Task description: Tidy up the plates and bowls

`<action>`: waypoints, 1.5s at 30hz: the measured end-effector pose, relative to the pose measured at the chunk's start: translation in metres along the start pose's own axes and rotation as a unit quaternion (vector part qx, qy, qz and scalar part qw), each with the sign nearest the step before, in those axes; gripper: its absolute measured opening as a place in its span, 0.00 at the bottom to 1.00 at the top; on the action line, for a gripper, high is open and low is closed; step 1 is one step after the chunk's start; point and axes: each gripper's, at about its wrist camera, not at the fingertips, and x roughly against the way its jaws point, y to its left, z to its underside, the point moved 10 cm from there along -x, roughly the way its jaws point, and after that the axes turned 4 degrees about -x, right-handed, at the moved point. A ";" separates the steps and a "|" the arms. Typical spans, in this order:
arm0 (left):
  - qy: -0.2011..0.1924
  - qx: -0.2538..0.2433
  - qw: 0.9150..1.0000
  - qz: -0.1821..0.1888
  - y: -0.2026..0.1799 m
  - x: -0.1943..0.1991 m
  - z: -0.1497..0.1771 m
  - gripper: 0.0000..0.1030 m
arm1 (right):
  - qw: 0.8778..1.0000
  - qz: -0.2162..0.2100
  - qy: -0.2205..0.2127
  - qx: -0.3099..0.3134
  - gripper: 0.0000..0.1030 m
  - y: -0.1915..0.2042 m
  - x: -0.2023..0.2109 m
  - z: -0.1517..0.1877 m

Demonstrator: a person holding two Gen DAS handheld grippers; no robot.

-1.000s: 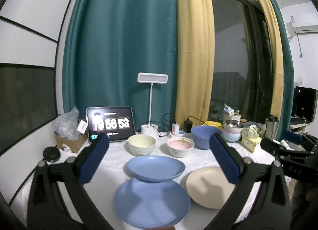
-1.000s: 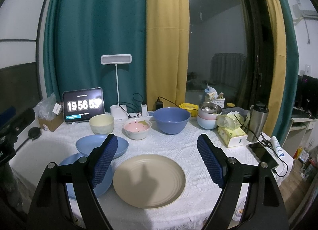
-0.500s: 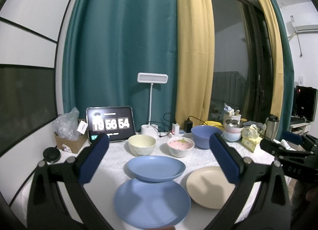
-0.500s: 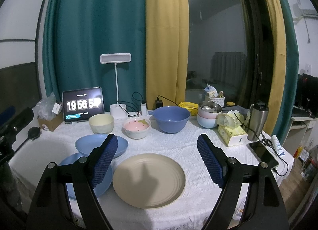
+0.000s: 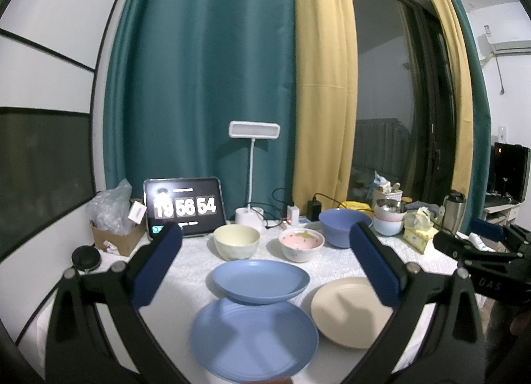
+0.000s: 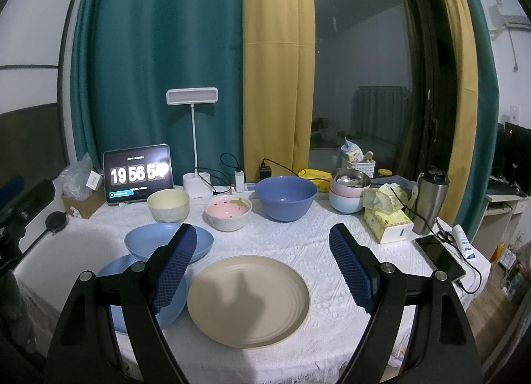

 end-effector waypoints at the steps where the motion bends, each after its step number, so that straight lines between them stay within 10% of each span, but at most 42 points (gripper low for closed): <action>1: 0.001 0.000 1.000 0.001 0.000 0.000 0.000 0.99 | 1.000 0.000 0.000 0.000 0.83 0.000 0.000 0.000; 21: 0.008 -0.003 1.000 0.003 -0.005 -0.003 0.009 0.98 | 1.000 0.000 0.005 0.000 0.83 0.003 -0.004 0.007; 45: 0.165 -0.052 0.983 0.065 -0.071 -0.089 0.091 0.98 | 0.995 0.006 0.092 -0.033 0.82 -0.046 -0.077 0.061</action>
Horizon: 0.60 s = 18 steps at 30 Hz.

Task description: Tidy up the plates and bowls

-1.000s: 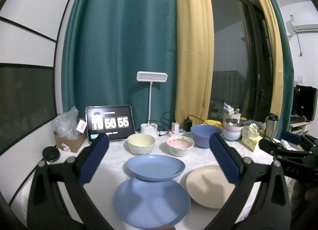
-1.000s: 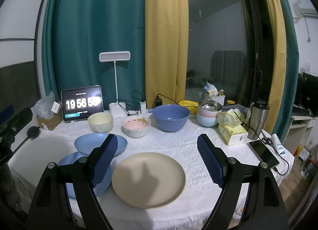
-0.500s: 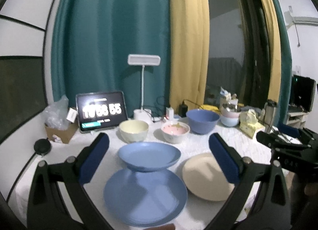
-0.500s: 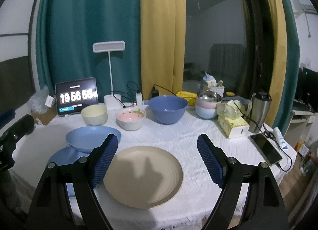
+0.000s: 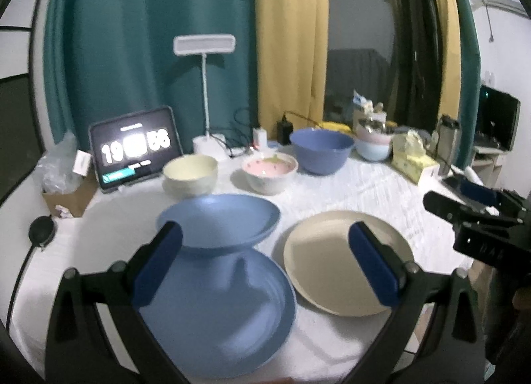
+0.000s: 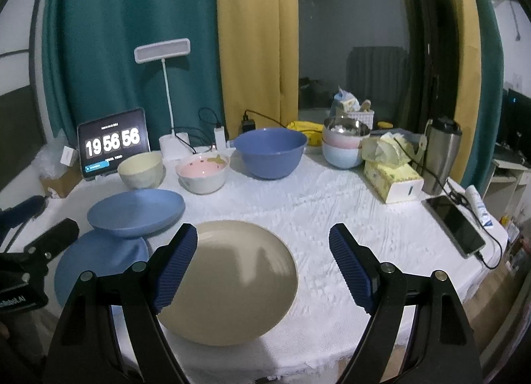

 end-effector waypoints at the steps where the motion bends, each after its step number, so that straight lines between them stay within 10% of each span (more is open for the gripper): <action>1: 0.007 -0.003 1.000 0.003 -0.003 -0.005 0.002 0.98 | 1.000 -0.001 0.004 -0.001 0.82 -0.001 -0.004 0.001; 18: 0.103 -0.031 0.994 0.034 -0.042 -0.079 0.034 0.72 | 0.997 -0.017 0.070 -0.015 0.71 -0.029 -0.061 0.028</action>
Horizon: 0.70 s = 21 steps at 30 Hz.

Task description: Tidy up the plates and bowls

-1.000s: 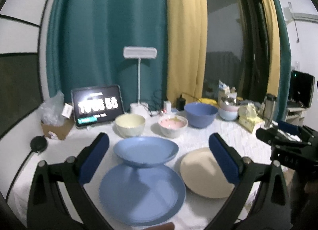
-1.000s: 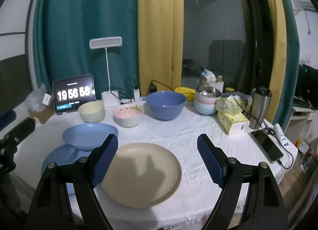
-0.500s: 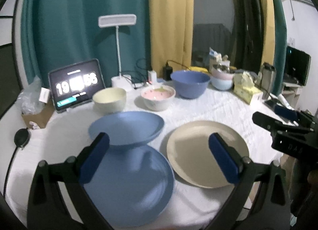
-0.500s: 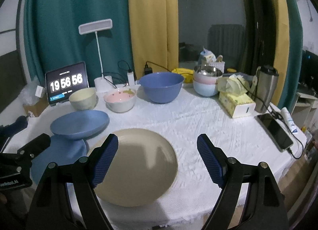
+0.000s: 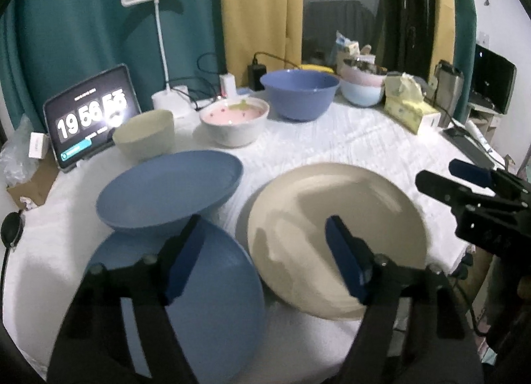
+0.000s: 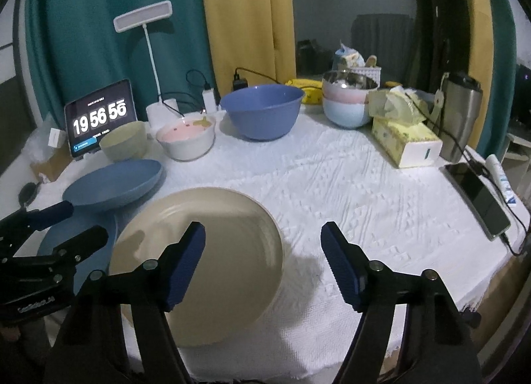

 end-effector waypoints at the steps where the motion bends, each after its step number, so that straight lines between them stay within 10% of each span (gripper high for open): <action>1: 0.002 0.001 1.000 0.000 0.001 -0.002 0.000 0.71 | 1.000 -0.002 0.004 0.000 0.68 0.000 -0.003 0.001; 21: 0.077 0.005 0.997 -0.005 0.004 -0.065 0.009 0.42 | 0.998 -0.016 0.058 -0.015 0.36 -0.016 -0.048 0.017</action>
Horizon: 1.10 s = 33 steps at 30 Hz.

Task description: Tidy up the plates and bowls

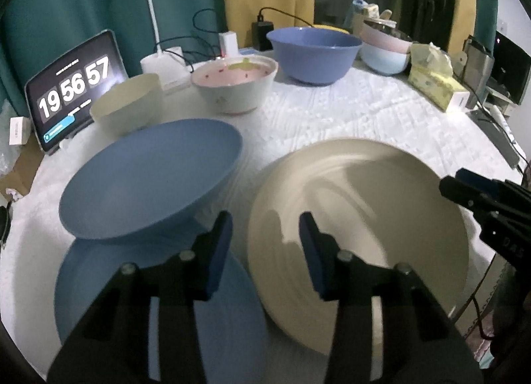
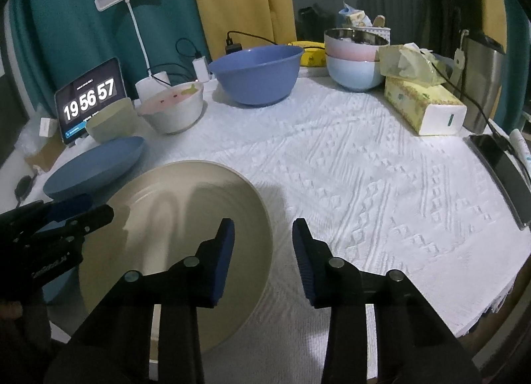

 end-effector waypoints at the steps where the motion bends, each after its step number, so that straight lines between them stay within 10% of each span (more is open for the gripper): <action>1: 0.003 -0.001 1.000 0.000 0.000 -0.002 0.000 0.41 | 1.000 -0.001 0.001 0.000 0.35 0.000 0.000 0.001; 33: 0.018 -0.013 0.999 0.026 -0.021 -0.018 -0.017 0.27 | 0.999 0.038 0.002 -0.004 0.14 -0.021 -0.020 -0.024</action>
